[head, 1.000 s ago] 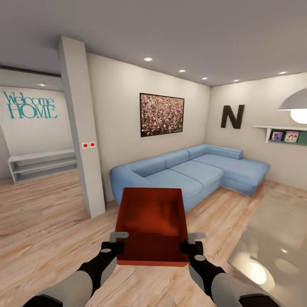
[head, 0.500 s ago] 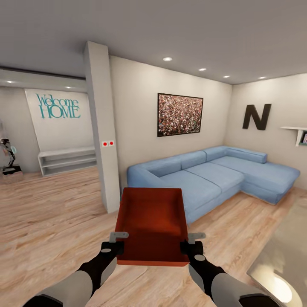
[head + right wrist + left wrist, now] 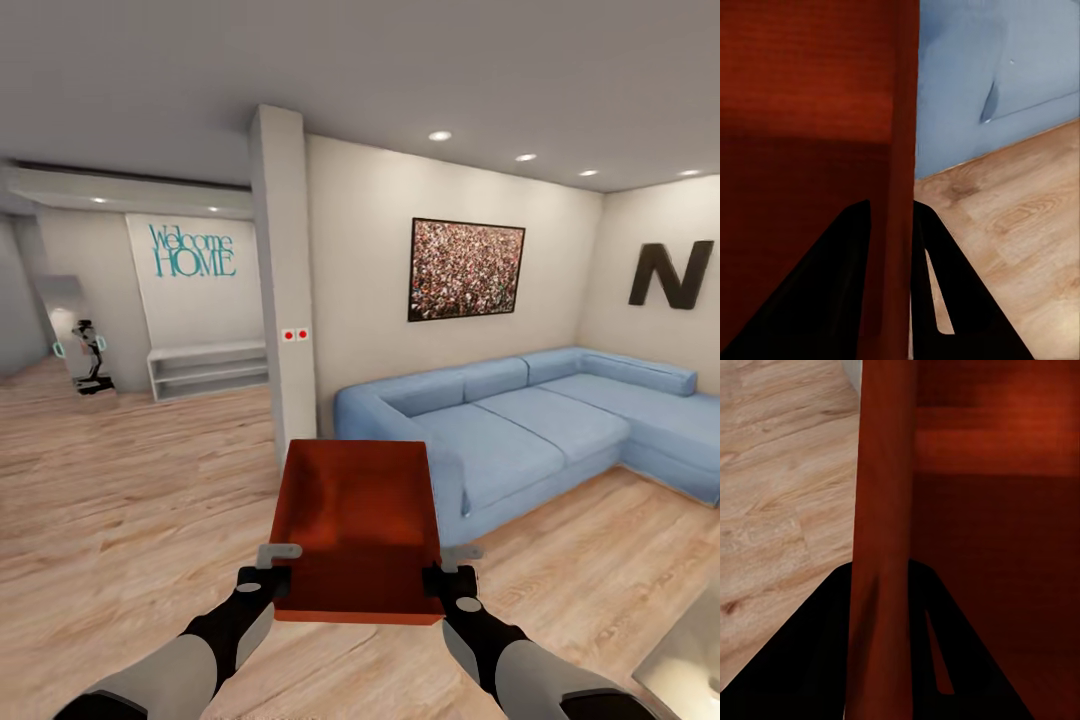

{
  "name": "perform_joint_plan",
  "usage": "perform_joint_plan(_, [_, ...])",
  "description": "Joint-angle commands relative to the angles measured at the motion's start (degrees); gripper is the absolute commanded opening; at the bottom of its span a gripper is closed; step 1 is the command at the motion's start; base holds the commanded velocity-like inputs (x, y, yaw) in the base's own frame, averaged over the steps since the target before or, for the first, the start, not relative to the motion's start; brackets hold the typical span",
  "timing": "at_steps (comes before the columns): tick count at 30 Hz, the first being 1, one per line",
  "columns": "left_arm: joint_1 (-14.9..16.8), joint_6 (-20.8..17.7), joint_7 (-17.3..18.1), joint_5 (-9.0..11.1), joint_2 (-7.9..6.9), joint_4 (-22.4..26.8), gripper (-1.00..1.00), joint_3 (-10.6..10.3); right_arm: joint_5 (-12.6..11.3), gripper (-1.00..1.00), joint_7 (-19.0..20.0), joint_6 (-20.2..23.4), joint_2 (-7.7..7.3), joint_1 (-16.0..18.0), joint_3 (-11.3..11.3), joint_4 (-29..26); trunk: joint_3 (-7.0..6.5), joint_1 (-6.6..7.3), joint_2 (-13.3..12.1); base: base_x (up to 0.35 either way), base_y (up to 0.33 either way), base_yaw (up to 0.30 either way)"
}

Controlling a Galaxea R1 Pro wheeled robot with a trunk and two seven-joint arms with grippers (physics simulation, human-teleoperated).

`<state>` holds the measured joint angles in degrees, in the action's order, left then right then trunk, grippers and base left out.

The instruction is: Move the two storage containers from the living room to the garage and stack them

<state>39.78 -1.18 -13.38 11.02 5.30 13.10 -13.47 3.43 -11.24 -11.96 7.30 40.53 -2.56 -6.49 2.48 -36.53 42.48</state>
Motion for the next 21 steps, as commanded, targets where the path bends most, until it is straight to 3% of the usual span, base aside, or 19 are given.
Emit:
perform_joint_plan(1, [0.12,-0.14,-1.13,-0.47,-0.03,0.35,-1.00,4.06,0.08,-1.00,-0.46,0.01,0.00,-0.01,0.10,0.17,0.10,-0.02,0.09,0.000,0.000,0.267])
perform_joint_plan(21, [0.12,-0.14,-1.13,-0.47,-0.12,0.35,-1.00,4.06,0.08,-1.00,-0.45,0.01,0.00,-0.01,0.10,0.17,0.10,-0.02,0.09,0.000,0.000,0.267])
